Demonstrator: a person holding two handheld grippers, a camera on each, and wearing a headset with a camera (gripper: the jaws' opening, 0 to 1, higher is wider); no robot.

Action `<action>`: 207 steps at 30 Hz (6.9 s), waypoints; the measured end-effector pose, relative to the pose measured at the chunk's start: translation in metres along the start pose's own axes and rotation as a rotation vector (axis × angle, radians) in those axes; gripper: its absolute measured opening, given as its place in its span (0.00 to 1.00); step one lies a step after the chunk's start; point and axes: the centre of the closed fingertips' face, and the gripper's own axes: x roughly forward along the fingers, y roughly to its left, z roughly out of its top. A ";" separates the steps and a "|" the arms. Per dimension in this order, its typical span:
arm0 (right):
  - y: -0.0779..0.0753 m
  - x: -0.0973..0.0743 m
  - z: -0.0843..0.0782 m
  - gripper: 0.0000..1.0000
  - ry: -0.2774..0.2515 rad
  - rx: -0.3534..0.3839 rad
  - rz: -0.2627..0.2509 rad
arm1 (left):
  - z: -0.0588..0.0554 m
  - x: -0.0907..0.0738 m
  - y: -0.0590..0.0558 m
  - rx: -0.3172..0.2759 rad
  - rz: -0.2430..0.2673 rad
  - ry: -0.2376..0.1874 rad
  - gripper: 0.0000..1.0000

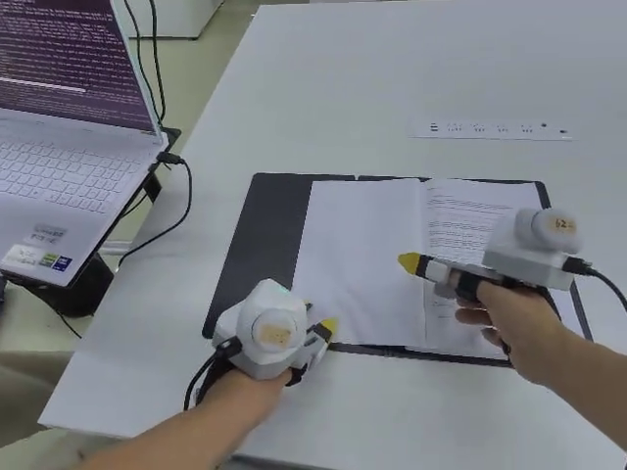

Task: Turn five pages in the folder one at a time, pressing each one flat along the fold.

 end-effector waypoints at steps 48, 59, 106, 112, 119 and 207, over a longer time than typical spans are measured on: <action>-0.078 0.085 0.096 0.00 -0.162 0.626 -0.045 | 0.001 0.000 0.003 0.010 0.014 -0.040 0.22; -0.093 0.098 0.118 0.00 -0.240 0.712 -0.060 | 0.000 0.001 0.004 0.011 0.015 -0.041 0.22; -0.040 0.042 0.034 0.00 -0.085 0.790 0.097 | 0.002 0.000 0.002 0.005 0.015 -0.029 0.22; -0.029 0.034 0.013 0.00 -0.020 0.774 0.125 | 0.002 -0.001 0.003 0.007 0.015 -0.031 0.22; -0.021 0.024 -0.007 0.00 0.012 0.771 0.134 | 0.002 -0.001 0.003 0.008 0.015 -0.033 0.22; -0.005 -0.252 -0.009 0.92 -0.289 -0.177 -0.342 | 0.055 -0.140 -0.011 -0.206 0.042 -0.166 0.89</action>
